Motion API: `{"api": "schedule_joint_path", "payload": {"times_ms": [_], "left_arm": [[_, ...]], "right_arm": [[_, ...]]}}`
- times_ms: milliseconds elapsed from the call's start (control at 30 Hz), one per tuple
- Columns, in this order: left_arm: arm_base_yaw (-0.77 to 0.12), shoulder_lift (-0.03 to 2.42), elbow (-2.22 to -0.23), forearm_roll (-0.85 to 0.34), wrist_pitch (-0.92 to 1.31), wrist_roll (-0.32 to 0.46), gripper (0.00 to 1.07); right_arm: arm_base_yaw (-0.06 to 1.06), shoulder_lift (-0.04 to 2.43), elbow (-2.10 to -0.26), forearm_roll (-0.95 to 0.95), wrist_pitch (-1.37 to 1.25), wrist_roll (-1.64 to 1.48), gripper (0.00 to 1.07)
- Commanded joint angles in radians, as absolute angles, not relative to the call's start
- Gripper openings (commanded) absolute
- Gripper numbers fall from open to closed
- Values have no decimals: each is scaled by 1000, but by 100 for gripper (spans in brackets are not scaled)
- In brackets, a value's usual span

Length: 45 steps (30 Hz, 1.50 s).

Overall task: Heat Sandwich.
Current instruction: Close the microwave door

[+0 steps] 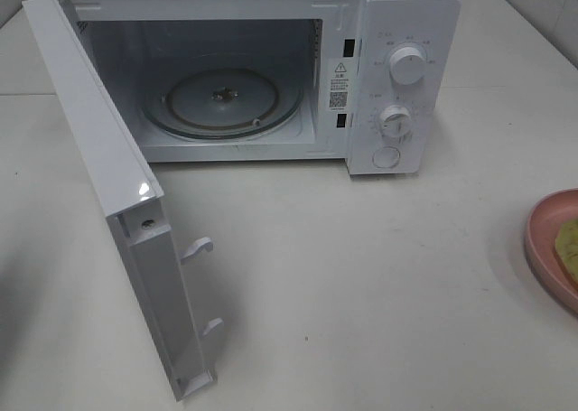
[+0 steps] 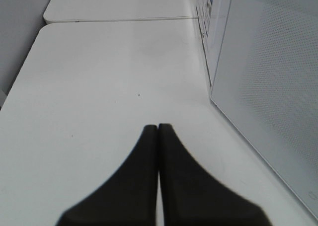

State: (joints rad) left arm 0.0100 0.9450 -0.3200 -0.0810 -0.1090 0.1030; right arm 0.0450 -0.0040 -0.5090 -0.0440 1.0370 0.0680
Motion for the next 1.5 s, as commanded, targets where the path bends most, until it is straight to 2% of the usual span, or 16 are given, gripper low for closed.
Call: {"api": "schedule_joint_path", "payload": {"times_ms": [33, 300, 433, 467, 500, 567, 733, 933, 1033, 1500], "left_arm": [[11, 1008, -312, -79, -243, 104, 0], [5, 1147, -312, 14, -476, 93, 0], [5, 1233, -312, 190, -609, 16, 0], [5, 1233, -312, 190, -609, 16, 0], [5, 1269, -312, 260, -643, -28, 0], [5, 1311, -312, 322, -686, -85, 0], [5, 1394, -319, 396, -821, -157, 0], [-18, 1460, -341, 422, -890, -212, 0], [-98, 1493, -378, 418, -894, -215, 0], [-302, 1600, -476, 331, -891, -204, 0]], "right_arm": [[38, -32, -507, -42, 1027, 62, 74], [38, -32, -507, -42, 1027, 62, 74], [38, -32, -507, -42, 1027, 62, 74], [38, -32, -507, -42, 1027, 62, 74], [38, -32, -507, -42, 1027, 62, 74], [38, -32, -507, -42, 1027, 62, 74], [38, -32, -507, -42, 1027, 63, 74], [38, -32, -507, -42, 1027, 63, 72], [38, -32, -507, -42, 1027, 63, 71], [38, -32, -507, -42, 1027, 63, 71]]}}
